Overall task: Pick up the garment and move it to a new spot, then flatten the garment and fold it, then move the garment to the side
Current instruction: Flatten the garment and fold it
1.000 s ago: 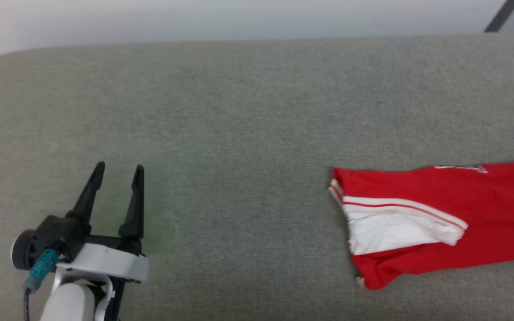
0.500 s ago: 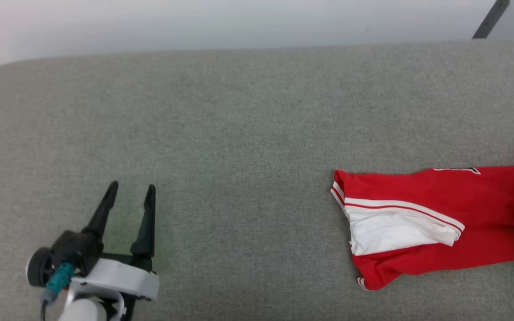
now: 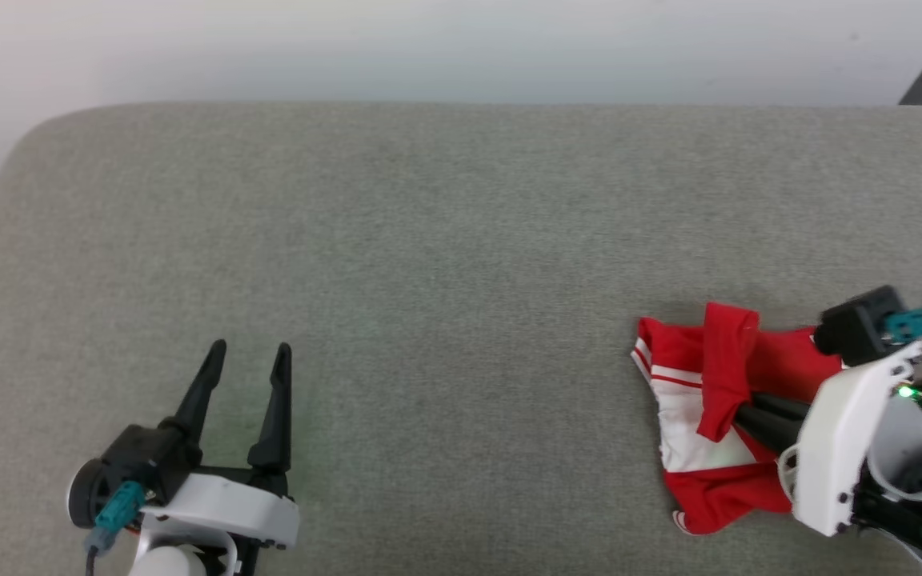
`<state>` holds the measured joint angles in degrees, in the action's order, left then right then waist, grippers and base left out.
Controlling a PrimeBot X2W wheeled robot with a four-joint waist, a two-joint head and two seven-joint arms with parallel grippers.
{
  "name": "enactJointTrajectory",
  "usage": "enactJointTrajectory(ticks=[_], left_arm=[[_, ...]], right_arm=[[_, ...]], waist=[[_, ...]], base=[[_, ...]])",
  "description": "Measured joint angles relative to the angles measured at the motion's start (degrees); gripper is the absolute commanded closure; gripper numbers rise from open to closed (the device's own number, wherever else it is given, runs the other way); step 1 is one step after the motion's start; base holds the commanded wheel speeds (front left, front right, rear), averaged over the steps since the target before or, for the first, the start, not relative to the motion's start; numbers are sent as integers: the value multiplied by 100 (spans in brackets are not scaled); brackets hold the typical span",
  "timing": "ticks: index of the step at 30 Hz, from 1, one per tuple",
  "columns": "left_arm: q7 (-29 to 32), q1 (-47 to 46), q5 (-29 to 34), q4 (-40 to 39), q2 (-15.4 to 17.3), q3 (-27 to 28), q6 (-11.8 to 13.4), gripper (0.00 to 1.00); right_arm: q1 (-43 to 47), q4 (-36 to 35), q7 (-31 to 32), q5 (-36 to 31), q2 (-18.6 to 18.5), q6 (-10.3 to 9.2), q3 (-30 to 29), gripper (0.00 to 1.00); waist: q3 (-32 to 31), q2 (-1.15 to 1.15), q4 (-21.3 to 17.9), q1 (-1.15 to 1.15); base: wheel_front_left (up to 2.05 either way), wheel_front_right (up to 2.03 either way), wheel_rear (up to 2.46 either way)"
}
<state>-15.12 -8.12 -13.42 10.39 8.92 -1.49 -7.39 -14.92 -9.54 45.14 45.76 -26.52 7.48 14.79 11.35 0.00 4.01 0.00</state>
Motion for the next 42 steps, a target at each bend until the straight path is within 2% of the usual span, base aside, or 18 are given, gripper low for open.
enactJointTrajectory(ticks=[4,15,16,17,18,20,25,33,37,42], left_arm=[[0,-13,-16,21,-26,-37,0,0],[0,-102,-23,149,-149,-132,0,0],[0,-102,-23,158,-152,-131,0,0],[0,-98,-24,166,-153,-125,0,0],[0,-93,-24,178,-152,-116,0,0],[0,-67,-40,189,-149,-90,0,0],[0,58,-56,224,-121,-83,0,0],[0,187,-129,310,-77,-162,0,0],[0,238,-210,431,-70,-191,0,0],[0,301,-277,606,-59,-171,0,0]], right_arm=[[-204,410,-181,-336,-37,0,388,100],[-387,1563,-777,-547,-137,0,1114,100],[-430,1622,-825,-531,-132,0,1172,82],[-454,1671,-879,-475,-119,0,1209,76],[-465,1712,-925,-414,-98,0,1250,53],[-477,1774,-1015,-301,-40,0,1285,0],[-499,1783,-1202,16,-36,0,1214,0],[-510,1645,-1918,534,-372,0,1062,0],[-508,1962,-2674,656,-435,0,1020,0],[-516,2736,-3982,299,-428,0,1050,0]], waist=[[34,0,129,0],[103,0,352,0],[86,0,350,0],[65,0,345,0],[41,0,336,0],[-20,0,312,0],[-220,0,218,0],[-487,0,-49,0],[-592,0,-186,0],[-746,0,-329,0]], base=[[0,0,0],[0,0,0],[0,0,0],[0,0,0],[0,0,0],[0,0,0],[0,0,0],[0,0,0],[0,0,0],[0,0,0]])
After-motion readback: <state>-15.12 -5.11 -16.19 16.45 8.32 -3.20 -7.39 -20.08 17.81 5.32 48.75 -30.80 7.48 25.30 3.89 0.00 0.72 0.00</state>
